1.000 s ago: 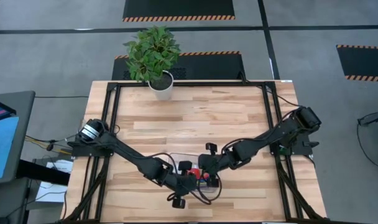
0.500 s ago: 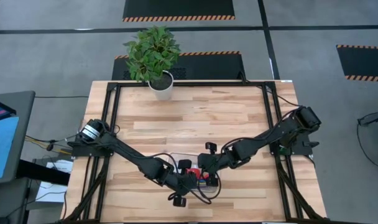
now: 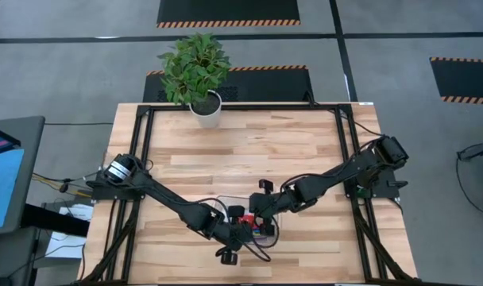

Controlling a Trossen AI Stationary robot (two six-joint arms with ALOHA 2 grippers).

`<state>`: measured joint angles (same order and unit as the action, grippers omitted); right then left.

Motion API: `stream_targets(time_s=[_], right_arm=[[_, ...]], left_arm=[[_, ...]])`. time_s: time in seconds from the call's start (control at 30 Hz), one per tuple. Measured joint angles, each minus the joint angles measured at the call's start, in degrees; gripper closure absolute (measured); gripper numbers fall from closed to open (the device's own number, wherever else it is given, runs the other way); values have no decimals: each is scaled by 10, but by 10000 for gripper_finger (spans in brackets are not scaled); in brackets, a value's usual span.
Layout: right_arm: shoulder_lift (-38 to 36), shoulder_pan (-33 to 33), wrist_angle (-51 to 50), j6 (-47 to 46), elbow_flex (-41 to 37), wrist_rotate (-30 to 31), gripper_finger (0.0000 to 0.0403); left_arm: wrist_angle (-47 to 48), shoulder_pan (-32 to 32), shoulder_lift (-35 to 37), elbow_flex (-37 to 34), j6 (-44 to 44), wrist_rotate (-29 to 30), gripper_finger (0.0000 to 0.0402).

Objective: Nest measuring cups in basket
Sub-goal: Put the colored stacked measuring cups into the transparent bin

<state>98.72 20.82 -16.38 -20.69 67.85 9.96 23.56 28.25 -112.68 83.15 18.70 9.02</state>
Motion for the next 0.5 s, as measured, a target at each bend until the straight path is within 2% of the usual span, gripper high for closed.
stream_targets(time_s=[0.37, 0.5], right_arm=[[2, 0, 29, 2, 0, -9, 390], [34, 0, 32, 2, -1, -32, 398]], left_arm=[[2, -2, 0, 0, -9, -13, 401], [0, -3, 0, 0, -9, -12, 401]])
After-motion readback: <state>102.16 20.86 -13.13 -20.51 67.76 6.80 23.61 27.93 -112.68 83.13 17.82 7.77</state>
